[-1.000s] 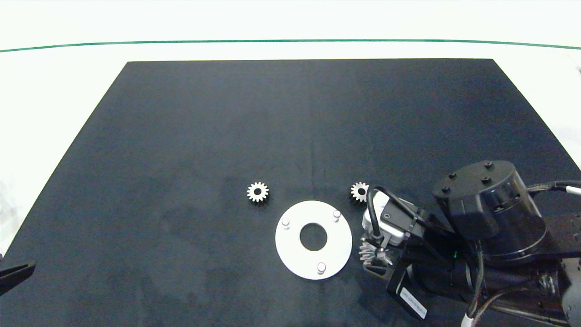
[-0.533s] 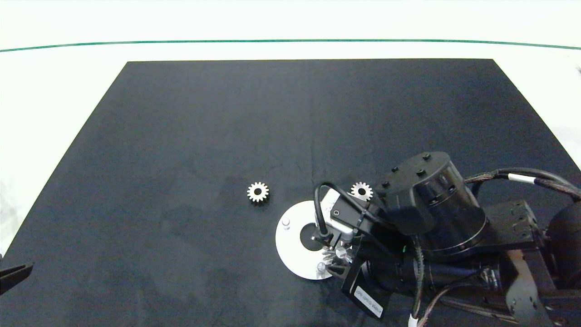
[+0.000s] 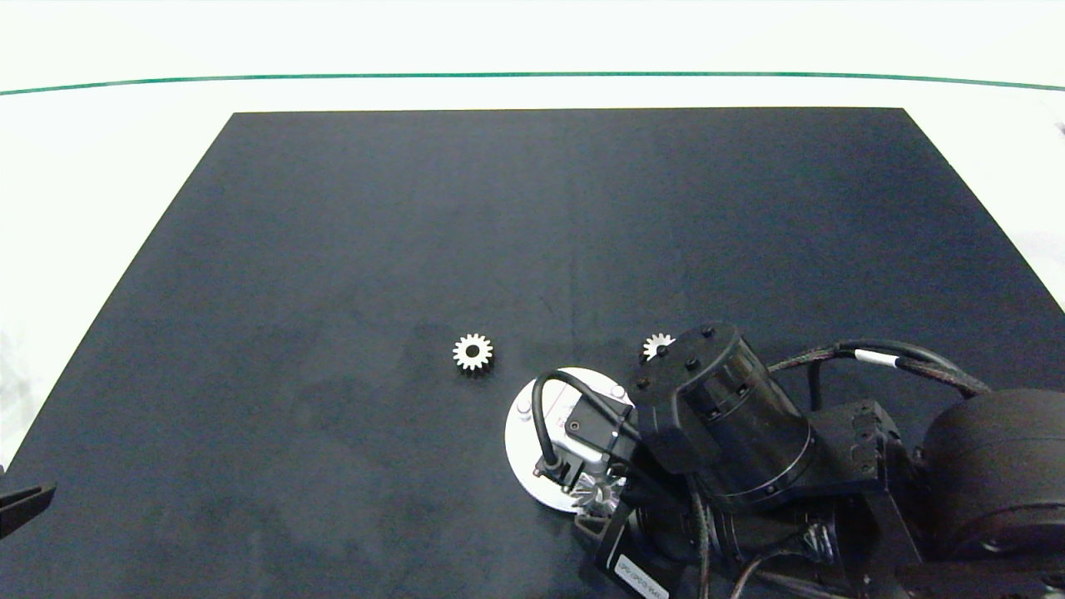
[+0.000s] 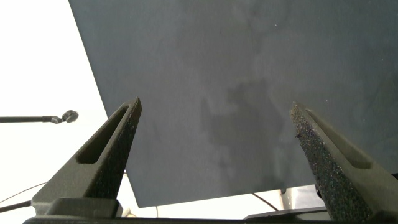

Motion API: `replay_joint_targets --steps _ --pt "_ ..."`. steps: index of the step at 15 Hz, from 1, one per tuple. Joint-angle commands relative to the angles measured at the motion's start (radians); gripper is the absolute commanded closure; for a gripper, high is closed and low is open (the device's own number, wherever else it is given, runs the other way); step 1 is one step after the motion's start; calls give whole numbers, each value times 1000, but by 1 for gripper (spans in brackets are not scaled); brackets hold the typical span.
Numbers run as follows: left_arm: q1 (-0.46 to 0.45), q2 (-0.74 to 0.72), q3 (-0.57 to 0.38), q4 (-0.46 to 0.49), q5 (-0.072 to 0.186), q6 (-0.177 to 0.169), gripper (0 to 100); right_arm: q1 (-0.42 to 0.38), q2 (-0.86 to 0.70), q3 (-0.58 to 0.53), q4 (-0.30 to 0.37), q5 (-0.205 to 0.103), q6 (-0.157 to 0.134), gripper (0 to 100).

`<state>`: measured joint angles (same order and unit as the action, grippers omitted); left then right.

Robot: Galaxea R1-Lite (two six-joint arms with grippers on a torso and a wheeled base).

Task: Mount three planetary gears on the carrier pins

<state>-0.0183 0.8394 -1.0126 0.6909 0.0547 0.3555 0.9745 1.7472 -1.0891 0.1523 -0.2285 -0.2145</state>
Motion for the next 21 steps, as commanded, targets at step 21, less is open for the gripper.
replay_joint_targets --steps 21 --pt "0 -14 -4 4 1 0 0 -8 31 -38 30 -12 -3 78"
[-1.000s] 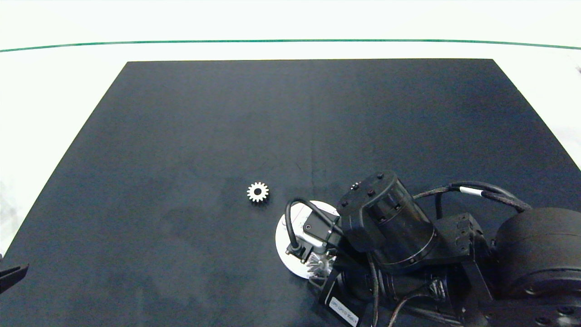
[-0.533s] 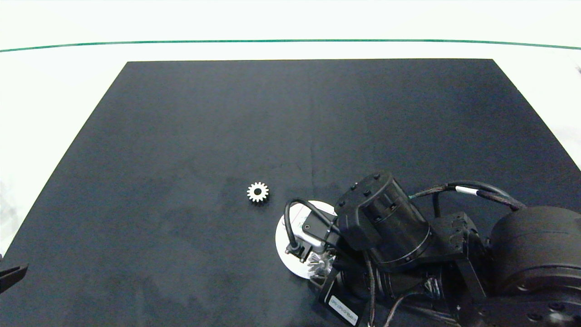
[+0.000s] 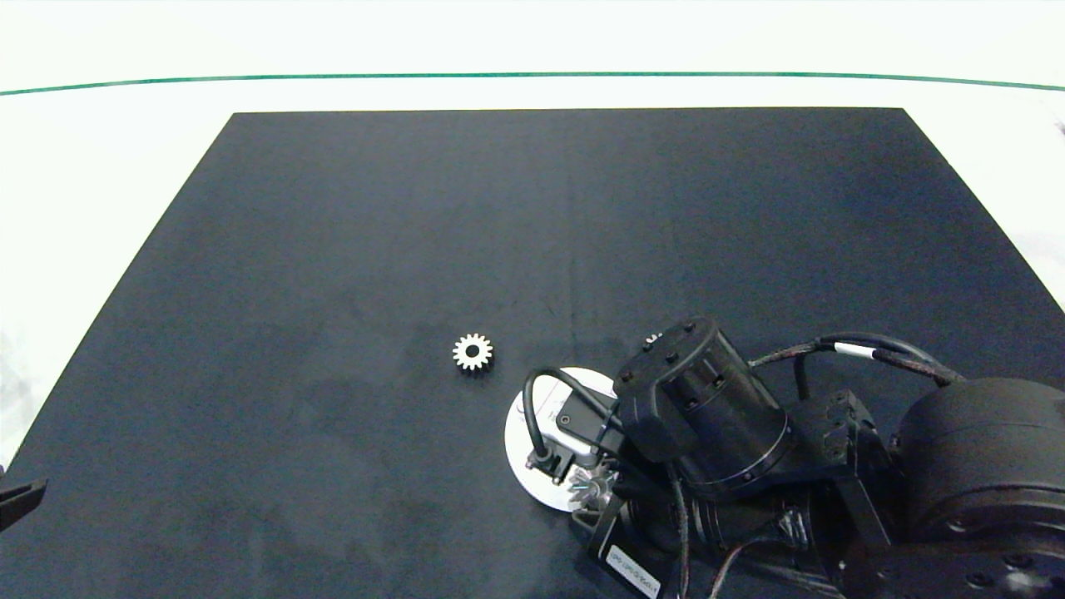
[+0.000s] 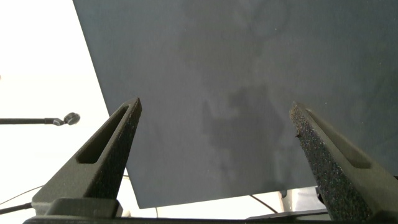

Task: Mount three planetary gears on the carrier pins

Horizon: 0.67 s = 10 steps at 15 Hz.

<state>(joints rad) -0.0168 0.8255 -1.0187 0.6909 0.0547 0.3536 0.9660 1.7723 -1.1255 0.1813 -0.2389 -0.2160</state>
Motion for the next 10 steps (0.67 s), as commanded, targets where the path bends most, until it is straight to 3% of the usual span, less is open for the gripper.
replay_joint_targets --steps 1,10 --pt "0 0 2 4 1 2 0 0 13 -5 0 -2 0 78" --pt "0 -2 3 4 1 2 0 2 13 4 1 -7 -2 78"
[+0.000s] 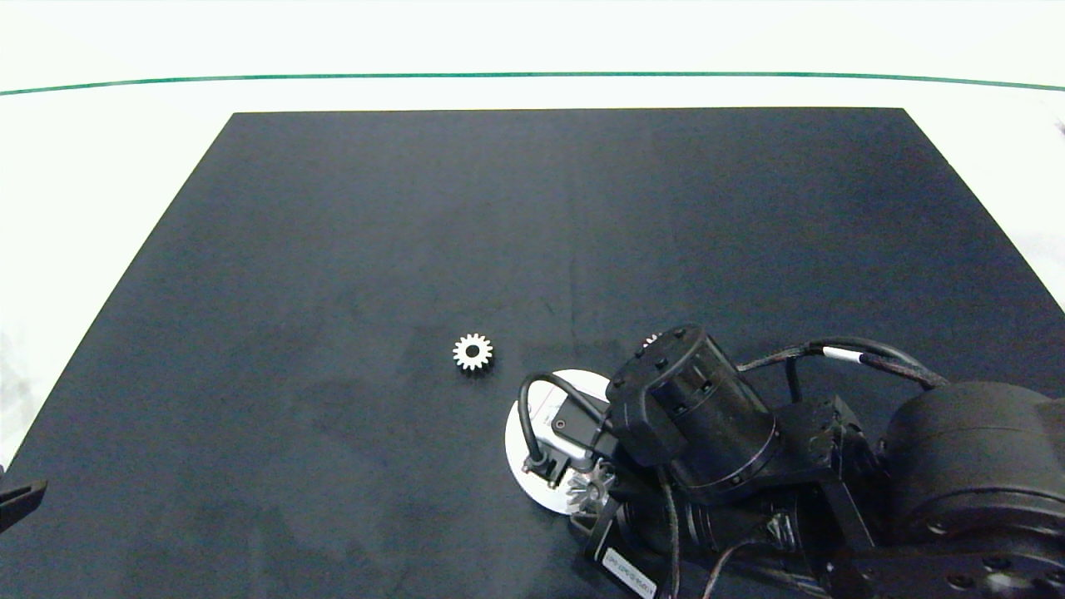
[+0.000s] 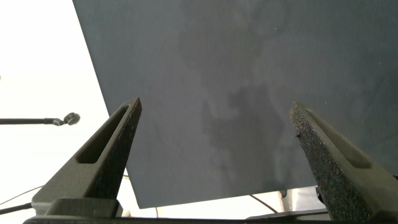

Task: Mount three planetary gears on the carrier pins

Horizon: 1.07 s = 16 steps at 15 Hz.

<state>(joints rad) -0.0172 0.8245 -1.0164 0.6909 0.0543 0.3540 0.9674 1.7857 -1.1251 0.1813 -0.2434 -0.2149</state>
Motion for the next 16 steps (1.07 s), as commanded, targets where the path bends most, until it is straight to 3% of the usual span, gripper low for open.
replay_joint_targets --steps 1,3,4,11,13,16 --pt "0 1 -1 4 1 2 0 0 0 4 1 -4 -3 78" --pt "0 -1 -1 4 1 2 0 0 0 2 1 -13 -4 78" --pt "0 -1 -1 4 1 2 0 0 0 2 1 -17 -6 0" --pt "0 -1 -1 3 1 2 0 -1 -16 10 1 -17 2 0" --pt "-6 -25 -22 6 -2 -3 0 -1 -105 27 3 -19 0 0" --pt "-23 -25 -25 1 -1 -67 0 -4 -189 38 23 -17 5 0"
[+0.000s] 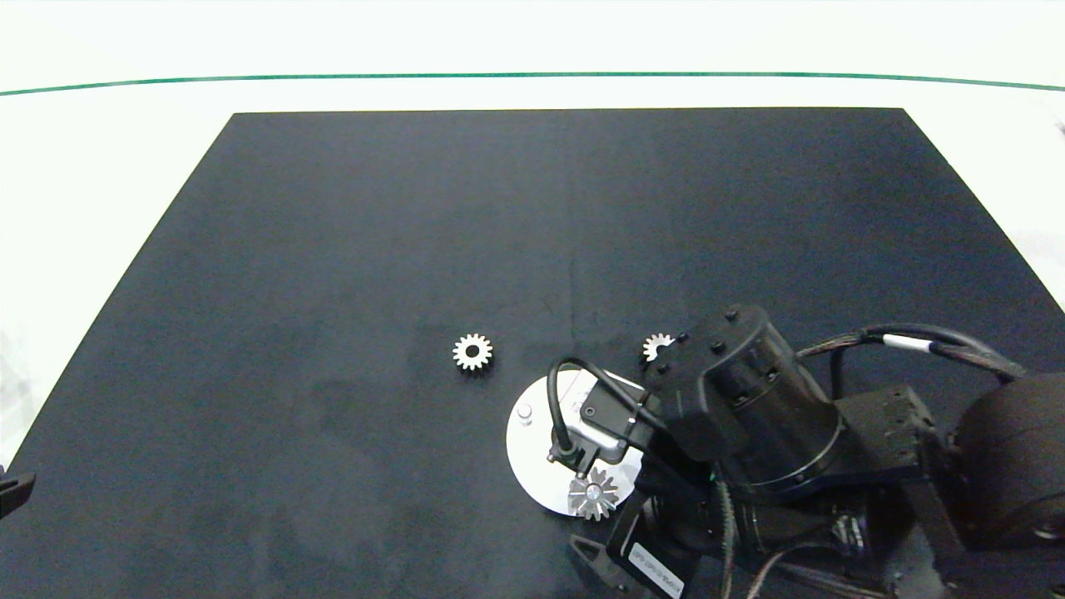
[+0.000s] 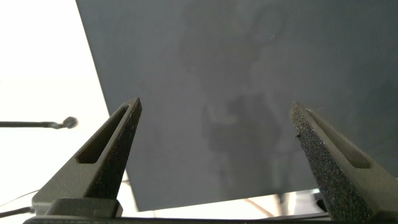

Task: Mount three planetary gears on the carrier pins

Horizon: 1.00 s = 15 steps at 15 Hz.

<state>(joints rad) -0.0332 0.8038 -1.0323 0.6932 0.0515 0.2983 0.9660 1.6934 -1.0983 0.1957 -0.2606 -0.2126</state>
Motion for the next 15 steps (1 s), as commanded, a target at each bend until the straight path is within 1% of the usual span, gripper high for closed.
replay_joint_targets --steps 1,2,3,4,5,6,7,8,9,10,11,12,13,14,15 --pt "-2 17 -49 -11 7 12 0 -15 -121 29 8 0 15 0" --pt "16 54 -117 -3 8 30 0 -21 -152 54 7 0 24 0" --pt "27 74 -138 3 8 38 0 -32 -175 84 5 0 35 0" --pt "26 92 -140 3 8 38 0 -50 -198 120 1 0 53 0" --pt "22 101 -137 3 8 38 0 -61 -242 149 1 -11 67 0" --pt "19 117 -141 3 8 36 0 -78 -284 178 1 -25 68 0" --pt "26 152 -149 0 7 24 0 -82 -327 213 1 -35 68 0" --pt "18 173 -164 0 7 15 0 -85 -371 250 1 -57 68 0" --pt "18 183 -164 -1 1 15 0 -87 -405 279 1 -69 74 0" --pt "12 209 -167 -3 1 19 0 -99 -462 321 -1 -80 91 0" --pt "-13 236 -172 -4 1 19 0 -122 -469 307 -16 -91 91 0" --pt "-57 276 -178 -14 1 15 0 -142 -482 308 -21 -115 88 0" --pt "-96 321 -183 -29 1 4 0 -145 -488 314 -19 -123 87 0" --pt "-102 350 -181 -41 -2 -10 0 -144 -502 325 -19 -118 84 0" --pt "-106 377 -181 -57 -10 -10 0 -141 -506 331 -19 -117 68 0"
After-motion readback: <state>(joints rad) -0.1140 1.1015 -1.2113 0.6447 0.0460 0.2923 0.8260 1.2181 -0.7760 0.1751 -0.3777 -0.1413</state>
